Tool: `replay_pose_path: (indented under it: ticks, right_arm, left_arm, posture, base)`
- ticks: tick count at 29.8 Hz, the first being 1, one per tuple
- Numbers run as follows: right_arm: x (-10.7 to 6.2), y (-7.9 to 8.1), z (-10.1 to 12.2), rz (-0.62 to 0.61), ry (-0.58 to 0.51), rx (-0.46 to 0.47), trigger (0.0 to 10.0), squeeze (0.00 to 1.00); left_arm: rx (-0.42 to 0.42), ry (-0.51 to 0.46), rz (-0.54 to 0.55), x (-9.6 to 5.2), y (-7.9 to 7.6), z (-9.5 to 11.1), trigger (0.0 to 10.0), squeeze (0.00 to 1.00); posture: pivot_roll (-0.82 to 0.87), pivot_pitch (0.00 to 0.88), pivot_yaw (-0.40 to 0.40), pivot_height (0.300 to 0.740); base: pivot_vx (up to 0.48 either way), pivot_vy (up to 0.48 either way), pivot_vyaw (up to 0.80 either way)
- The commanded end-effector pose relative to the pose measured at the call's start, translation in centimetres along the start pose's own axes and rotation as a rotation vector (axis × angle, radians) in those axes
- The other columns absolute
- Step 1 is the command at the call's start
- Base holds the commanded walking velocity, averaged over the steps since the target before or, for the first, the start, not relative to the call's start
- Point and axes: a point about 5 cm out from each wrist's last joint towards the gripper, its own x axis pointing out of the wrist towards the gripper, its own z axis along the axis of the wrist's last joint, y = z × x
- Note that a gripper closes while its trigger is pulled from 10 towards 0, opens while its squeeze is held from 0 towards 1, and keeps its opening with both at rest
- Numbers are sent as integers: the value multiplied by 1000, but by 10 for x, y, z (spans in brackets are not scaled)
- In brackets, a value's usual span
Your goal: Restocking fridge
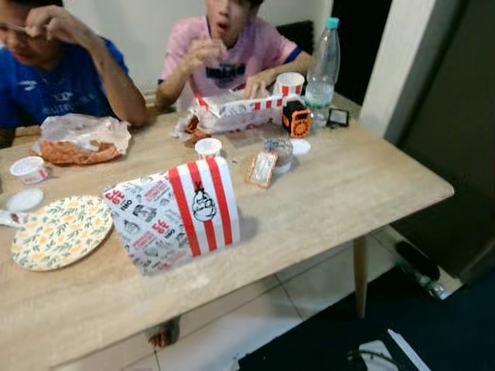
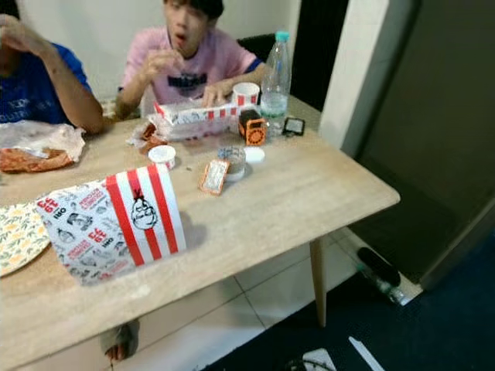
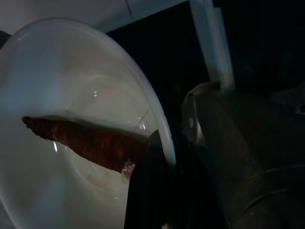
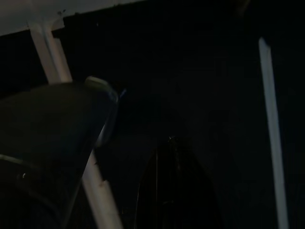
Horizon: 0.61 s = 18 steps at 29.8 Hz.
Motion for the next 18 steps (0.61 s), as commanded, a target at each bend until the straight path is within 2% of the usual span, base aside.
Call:
replay_pose_path:
  ticks: [1,18]
  right_arm:
    - [0,1,4,1,-17,-7,10000,0]
    - [1,0,22,17,-60,-1,10000,0]
  left_arm:
    - [12,32,-4,0,-1,-9,10000,0]
    - [19,30,-11,0,-4,-8,10000,0]
  posture:
    - [-23,0,21,740]
    - [-28,0,18,740]
  base:
    - [0,-480,0]
    - [0,-480,0]
